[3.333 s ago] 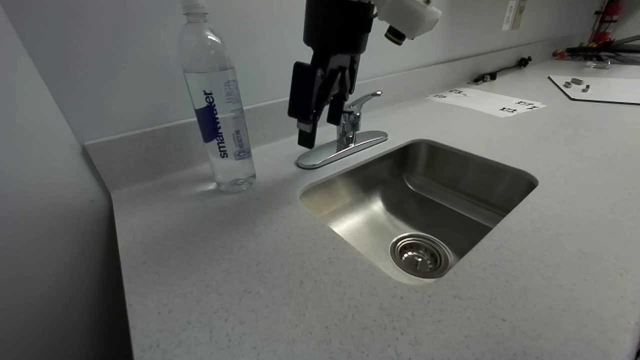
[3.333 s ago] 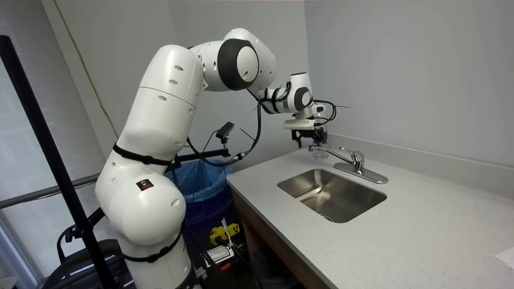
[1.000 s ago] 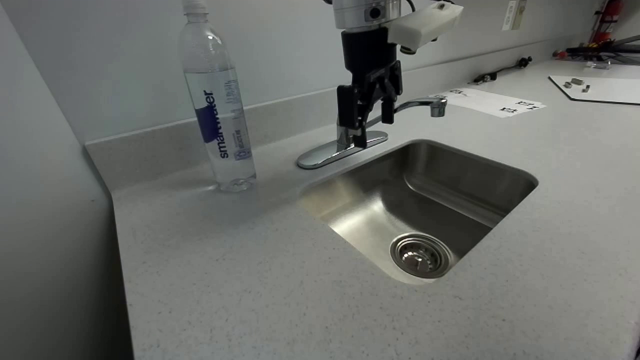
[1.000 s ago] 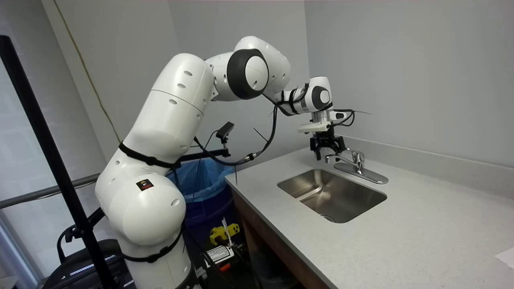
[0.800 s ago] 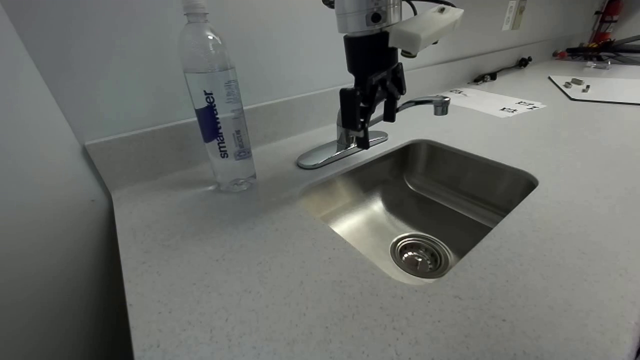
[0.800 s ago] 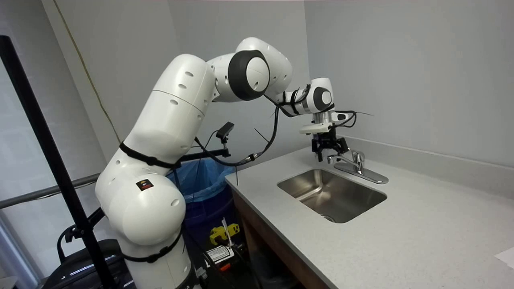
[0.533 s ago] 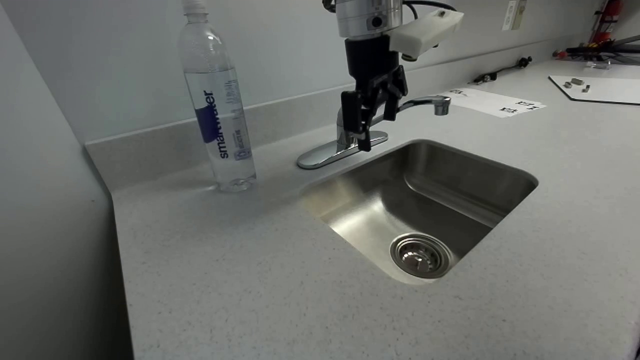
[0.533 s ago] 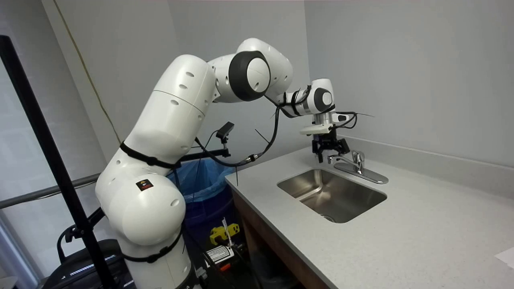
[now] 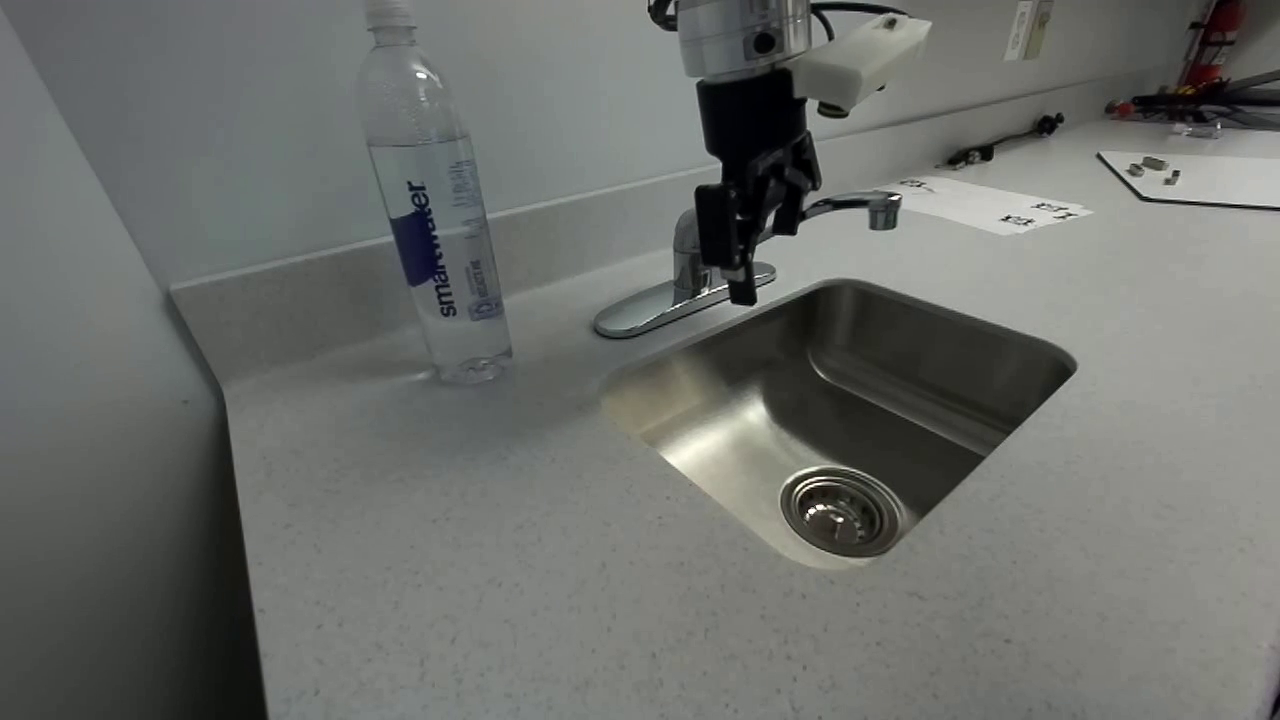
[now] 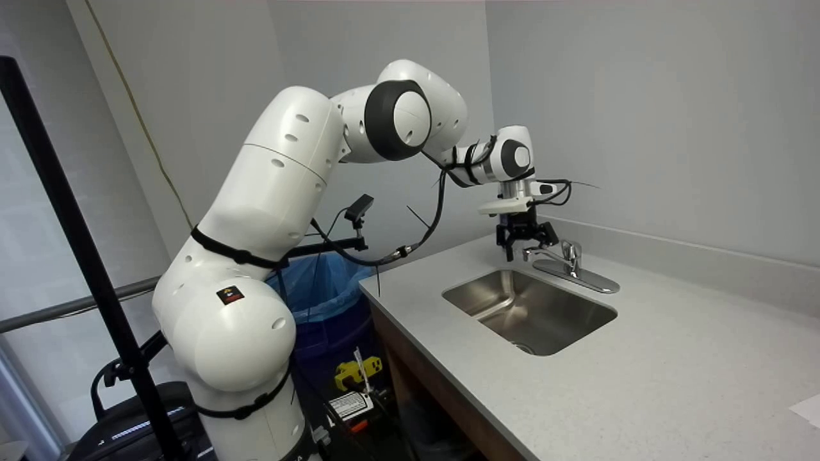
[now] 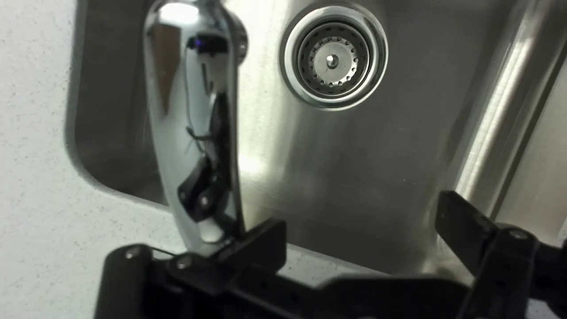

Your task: Move the faucet to the right

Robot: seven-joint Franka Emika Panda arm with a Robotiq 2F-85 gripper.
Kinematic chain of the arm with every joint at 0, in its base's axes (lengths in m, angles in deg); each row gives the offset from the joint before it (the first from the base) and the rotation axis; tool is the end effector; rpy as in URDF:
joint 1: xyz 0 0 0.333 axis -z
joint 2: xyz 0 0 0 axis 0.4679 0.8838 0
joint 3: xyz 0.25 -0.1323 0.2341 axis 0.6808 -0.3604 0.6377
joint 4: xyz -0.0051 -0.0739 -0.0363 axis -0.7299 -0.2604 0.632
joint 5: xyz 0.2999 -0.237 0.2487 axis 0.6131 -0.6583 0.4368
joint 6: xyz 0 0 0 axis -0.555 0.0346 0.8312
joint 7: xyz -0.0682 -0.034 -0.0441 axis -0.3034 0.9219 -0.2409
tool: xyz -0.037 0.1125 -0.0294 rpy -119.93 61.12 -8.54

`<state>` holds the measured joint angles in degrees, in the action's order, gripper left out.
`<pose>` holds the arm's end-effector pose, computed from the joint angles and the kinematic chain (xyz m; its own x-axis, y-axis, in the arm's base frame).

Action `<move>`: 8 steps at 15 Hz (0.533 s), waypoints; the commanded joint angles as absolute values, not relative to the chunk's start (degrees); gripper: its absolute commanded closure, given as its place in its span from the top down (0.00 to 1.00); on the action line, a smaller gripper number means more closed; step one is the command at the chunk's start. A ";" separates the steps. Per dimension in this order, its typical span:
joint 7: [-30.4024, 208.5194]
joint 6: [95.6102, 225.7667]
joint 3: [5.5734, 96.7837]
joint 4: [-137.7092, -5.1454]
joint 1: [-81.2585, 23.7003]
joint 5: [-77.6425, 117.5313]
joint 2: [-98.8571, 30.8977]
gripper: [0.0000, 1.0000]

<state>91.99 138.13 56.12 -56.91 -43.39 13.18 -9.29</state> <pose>0.7800 0.2138 0.2787 0.9708 0.2147 -0.1072 0.2294 -0.9615 0.1514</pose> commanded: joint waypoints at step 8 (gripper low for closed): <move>82.07 137.29 58.74 -63.90 -40.99 12.76 -18.62 1.00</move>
